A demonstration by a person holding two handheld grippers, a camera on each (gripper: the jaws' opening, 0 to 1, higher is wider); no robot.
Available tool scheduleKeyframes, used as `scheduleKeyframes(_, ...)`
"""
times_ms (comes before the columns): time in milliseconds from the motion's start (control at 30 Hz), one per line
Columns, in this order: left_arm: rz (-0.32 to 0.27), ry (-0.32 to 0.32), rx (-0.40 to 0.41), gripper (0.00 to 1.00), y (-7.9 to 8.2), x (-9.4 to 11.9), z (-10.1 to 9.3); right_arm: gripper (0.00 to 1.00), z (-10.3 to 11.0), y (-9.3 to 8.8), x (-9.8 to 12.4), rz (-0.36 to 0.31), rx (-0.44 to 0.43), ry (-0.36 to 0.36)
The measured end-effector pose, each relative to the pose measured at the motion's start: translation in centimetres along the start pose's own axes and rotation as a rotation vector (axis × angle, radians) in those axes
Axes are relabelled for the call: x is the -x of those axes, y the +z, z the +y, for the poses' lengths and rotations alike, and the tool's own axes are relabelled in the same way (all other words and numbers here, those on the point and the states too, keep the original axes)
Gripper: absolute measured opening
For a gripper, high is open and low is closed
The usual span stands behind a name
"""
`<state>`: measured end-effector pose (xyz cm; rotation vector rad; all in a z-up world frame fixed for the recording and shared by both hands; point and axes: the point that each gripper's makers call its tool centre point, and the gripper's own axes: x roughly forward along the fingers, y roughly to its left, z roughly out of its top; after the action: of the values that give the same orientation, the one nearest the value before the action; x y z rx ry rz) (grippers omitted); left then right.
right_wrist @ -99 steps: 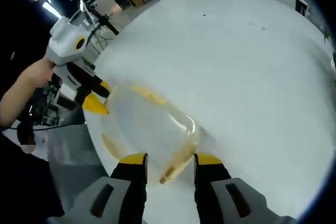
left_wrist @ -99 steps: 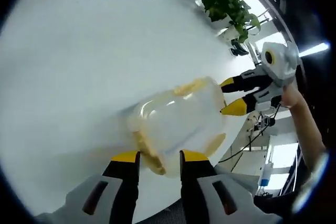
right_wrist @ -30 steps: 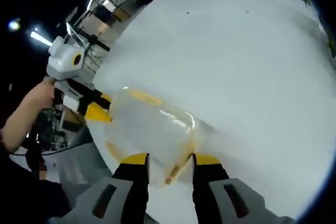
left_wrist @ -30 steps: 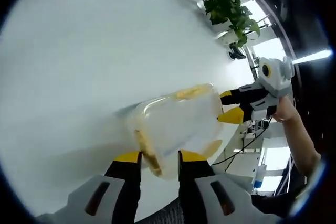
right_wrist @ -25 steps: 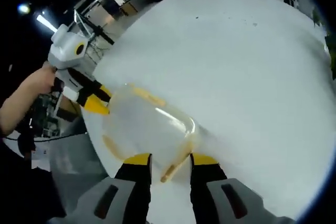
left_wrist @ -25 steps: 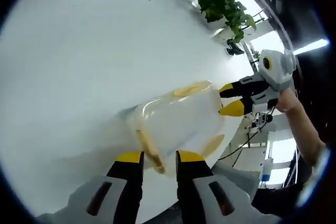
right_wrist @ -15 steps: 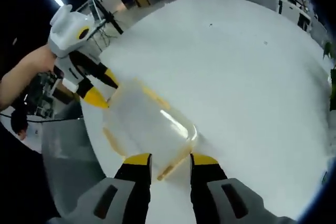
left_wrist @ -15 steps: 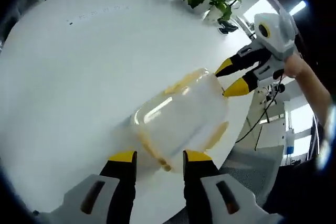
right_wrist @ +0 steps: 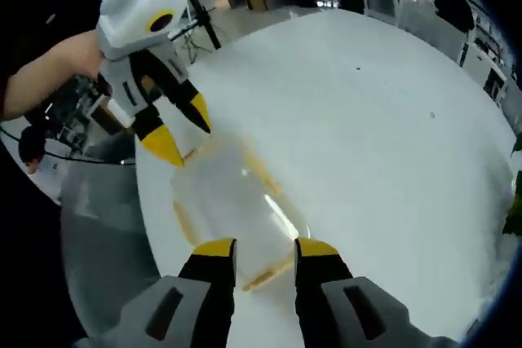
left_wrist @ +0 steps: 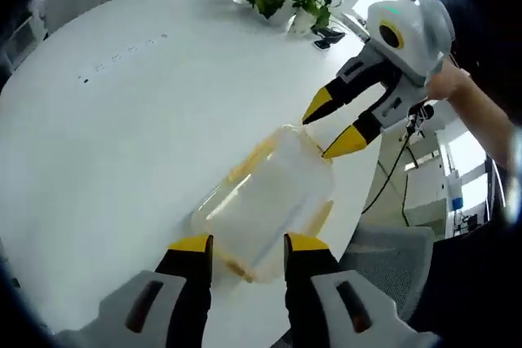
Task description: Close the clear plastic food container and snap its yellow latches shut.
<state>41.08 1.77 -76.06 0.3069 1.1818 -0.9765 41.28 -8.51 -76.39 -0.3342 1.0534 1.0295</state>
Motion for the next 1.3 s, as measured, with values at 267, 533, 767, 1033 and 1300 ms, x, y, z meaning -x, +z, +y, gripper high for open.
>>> scheduleKeyframes(267,0.045,0.007,-0.198,0.4,-0.2,-0.8,-1.4,0.32,1.2,0.9,-0.4,0.018,0.101,0.049)
scheduleKeyframes(533,0.044,-0.004,-0.296,0.39,0.5,-1.5,-2.5,0.29,2.3,1.0,-1.2,0.062,0.174,0.076)
scheduleKeyframes(767,0.069,-0.014,-0.359,0.39,0.4,-1.9,-3.0,0.28,2.9,1.8,-1.9,0.074,0.209,0.082)
scheduleKeyframes(1033,0.087,-0.015,-0.413,0.38,0.5,-2.4,-3.2,0.27,3.2,2.1,-2.5,0.091,0.244,0.086)
scheduleKeyframes(1300,0.111,-0.009,-0.464,0.37,0.4,-3.0,-3.1,0.27,3.5,2.4,-3.1,0.117,0.283,0.089)
